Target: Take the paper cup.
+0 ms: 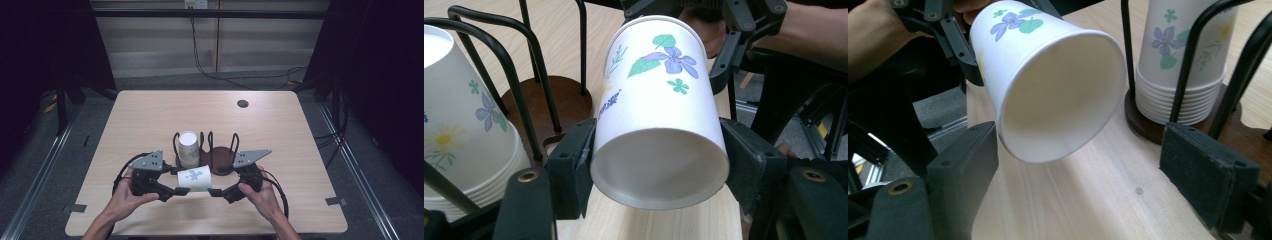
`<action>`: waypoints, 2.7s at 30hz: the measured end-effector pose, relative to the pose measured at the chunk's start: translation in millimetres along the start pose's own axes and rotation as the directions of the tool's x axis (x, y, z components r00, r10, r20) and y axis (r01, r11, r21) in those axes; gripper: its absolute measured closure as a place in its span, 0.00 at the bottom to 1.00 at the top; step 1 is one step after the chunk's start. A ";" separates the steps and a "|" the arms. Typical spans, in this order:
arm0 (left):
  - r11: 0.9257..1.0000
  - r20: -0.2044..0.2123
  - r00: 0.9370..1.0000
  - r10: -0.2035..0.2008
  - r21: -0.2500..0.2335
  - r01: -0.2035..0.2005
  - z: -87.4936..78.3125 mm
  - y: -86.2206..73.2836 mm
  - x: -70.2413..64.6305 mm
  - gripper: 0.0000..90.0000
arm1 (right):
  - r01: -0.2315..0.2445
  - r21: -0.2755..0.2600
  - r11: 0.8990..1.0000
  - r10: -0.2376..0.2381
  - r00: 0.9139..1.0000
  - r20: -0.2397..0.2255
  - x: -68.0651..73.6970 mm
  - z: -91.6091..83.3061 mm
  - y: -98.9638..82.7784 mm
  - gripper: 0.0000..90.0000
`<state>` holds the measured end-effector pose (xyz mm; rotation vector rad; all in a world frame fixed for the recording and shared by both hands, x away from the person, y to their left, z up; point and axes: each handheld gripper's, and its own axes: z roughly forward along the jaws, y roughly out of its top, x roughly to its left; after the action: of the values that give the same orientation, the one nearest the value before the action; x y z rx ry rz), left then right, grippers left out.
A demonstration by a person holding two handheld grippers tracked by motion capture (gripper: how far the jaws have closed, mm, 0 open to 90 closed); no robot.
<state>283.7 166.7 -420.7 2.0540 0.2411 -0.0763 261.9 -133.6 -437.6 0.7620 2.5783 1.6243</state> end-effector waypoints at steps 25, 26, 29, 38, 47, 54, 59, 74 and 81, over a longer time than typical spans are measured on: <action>0.999 0.067 0.998 -0.004 -0.034 0.007 8.1 -1.6 -4.6 0.40 | -0.020 -0.046 0.999 0.016 0.995 -0.100 2.7 9.3 1.6 0.15; 0.999 0.068 0.998 -0.004 -0.034 0.006 8.5 -1.6 -5.0 0.40 | -0.021 -0.048 0.999 0.016 0.994 -0.106 2.6 9.4 1.7 0.15; 1.000 0.082 0.997 0.005 -0.023 -0.003 10.4 -1.6 -6.5 0.40 | -0.019 -0.038 0.999 0.014 0.993 -0.121 3.7 10.4 2.3 0.15; 0.999 0.094 0.996 0.008 -0.036 -0.005 10.8 -1.1 -7.5 0.40 | -0.006 -0.033 0.999 0.001 0.989 -0.149 5.7 12.7 3.0 0.17; 0.998 0.106 0.994 -0.009 -0.060 0.016 11.8 -3.0 -6.7 0.40 | -0.013 -0.080 0.997 -0.002 0.983 -0.181 2.6 8.0 2.9 0.25; 0.997 0.117 0.993 -0.028 -0.068 0.036 12.2 -4.8 -4.4 0.41 | -0.023 -0.087 0.996 0.005 0.981 -0.195 0.4 6.2 2.8 0.28; 0.997 0.118 0.992 -0.046 -0.056 0.052 13.4 -5.8 -2.9 0.40 | -0.015 -0.075 0.997 0.001 0.981 -0.192 0.1 5.4 3.9 0.30; 0.996 0.096 0.992 -0.080 -0.033 0.083 13.7 -7.7 0.9 0.25 | -0.017 -0.060 0.998 0.006 0.985 -0.174 -0.6 4.4 5.1 0.35; 0.997 0.067 0.995 -0.076 -0.019 0.077 11.9 -8.7 2.3 0.20 | -0.037 -0.068 0.997 0.026 0.987 -0.157 -3.9 1.6 5.6 0.35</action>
<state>284.7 160.6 -434.3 2.0173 0.2780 -0.1883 268.0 -131.8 -434.6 0.7016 2.6060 1.8453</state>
